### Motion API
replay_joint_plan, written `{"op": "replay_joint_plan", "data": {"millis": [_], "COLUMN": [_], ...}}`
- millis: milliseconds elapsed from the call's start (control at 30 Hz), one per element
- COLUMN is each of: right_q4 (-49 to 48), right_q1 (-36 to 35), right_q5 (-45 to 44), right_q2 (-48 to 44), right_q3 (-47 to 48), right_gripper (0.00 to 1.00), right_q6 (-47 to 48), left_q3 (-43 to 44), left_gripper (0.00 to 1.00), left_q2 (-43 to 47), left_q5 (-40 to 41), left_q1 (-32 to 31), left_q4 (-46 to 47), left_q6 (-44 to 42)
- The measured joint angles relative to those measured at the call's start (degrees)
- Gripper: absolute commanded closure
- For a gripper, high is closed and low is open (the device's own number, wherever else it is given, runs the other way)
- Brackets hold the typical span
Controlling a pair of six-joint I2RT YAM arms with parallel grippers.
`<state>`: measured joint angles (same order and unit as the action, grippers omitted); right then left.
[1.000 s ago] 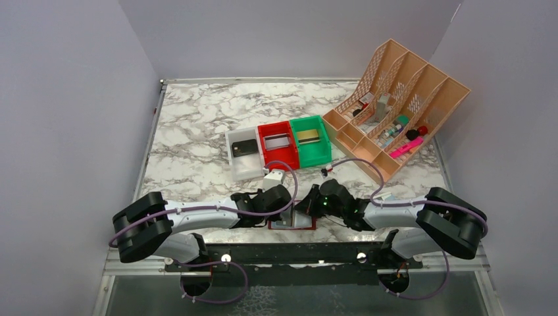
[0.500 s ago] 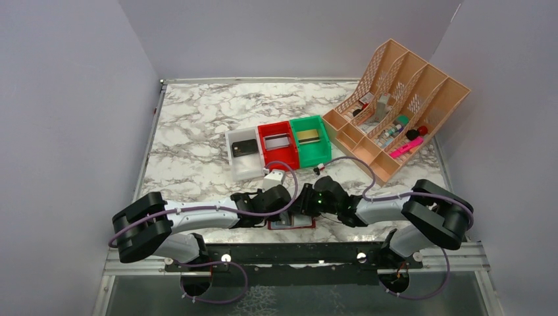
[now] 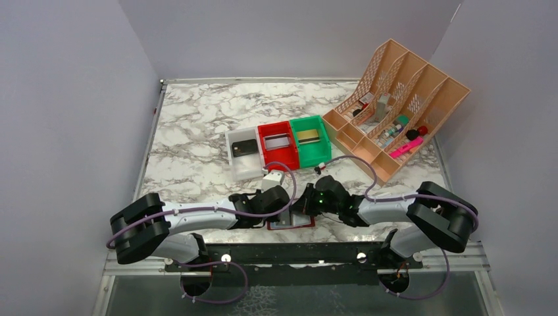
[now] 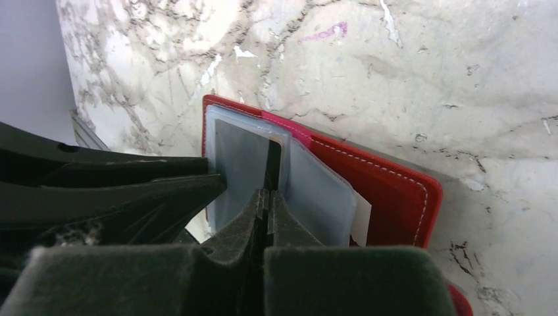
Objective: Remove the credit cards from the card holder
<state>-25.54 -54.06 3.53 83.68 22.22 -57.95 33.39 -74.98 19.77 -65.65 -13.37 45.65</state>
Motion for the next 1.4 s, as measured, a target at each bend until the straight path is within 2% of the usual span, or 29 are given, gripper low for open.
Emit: {"op": "replay_joint_plan", "data": {"millis": [233, 333, 367, 433, 533, 633, 700, 900, 1100, 1400], "right_q4": [2.99, 3.78, 3.76, 3.72, 3.3, 3.08, 2.6, 2.45, 2.45, 1.2], "right_q1": [0.02, 0.13, 0.13, 0.15, 0.15, 0.15, 0.15, 0.15, 0.15, 0.26], "right_q5": [-2.29, -2.49, -2.43, -1.86, -0.33, 0.79, 0.98, 1.07, 1.05, 2.01], "right_q2": [-3.15, -3.56, -3.56, -3.54, -2.51, -0.15, 0.48, 0.61, 0.7, 0.87], "right_q3": [-0.07, -0.09, -0.09, -0.09, 0.24, 1.31, 1.55, 1.68, 1.75, 1.73], "right_gripper": [0.98, 0.86, 0.83, 0.79, 0.77, 0.74, 0.73, 0.73, 0.73, 0.7], "right_q6": [0.55, 0.83, 1.09, 1.57, 2.71, 3.04, 2.97, 2.93, 2.51, 2.56], "left_q3": [-0.07, -0.07, -0.07, -0.09, -0.11, -0.11, -0.11, -0.11, -0.13, -0.48], "left_gripper": [0.81, 0.81, 0.79, 0.68, 0.61, 0.49, 0.47, 0.47, 0.49, 0.71], "left_q2": [0.07, 0.09, 0.11, 0.22, 0.55, 1.6, 2.82, 6.51, 5.99, 0.72], "left_q5": [0.04, 0.04, 0.04, 0.04, -0.24, -1.11, -1.77, -3.89, -5.81, -6.1], "left_q1": [0.0, 0.0, 0.0, 0.0, 0.0, -0.11, -0.11, -0.11, -0.11, -0.09], "left_q4": [0.04, 0.04, 0.04, 0.0, -0.26, -1.18, -2.03, -2.56, -1.95, 0.22], "left_q6": [0.15, 0.17, 0.17, 0.15, 0.02, -0.11, -0.35, -0.92, -1.18, -0.72]}}
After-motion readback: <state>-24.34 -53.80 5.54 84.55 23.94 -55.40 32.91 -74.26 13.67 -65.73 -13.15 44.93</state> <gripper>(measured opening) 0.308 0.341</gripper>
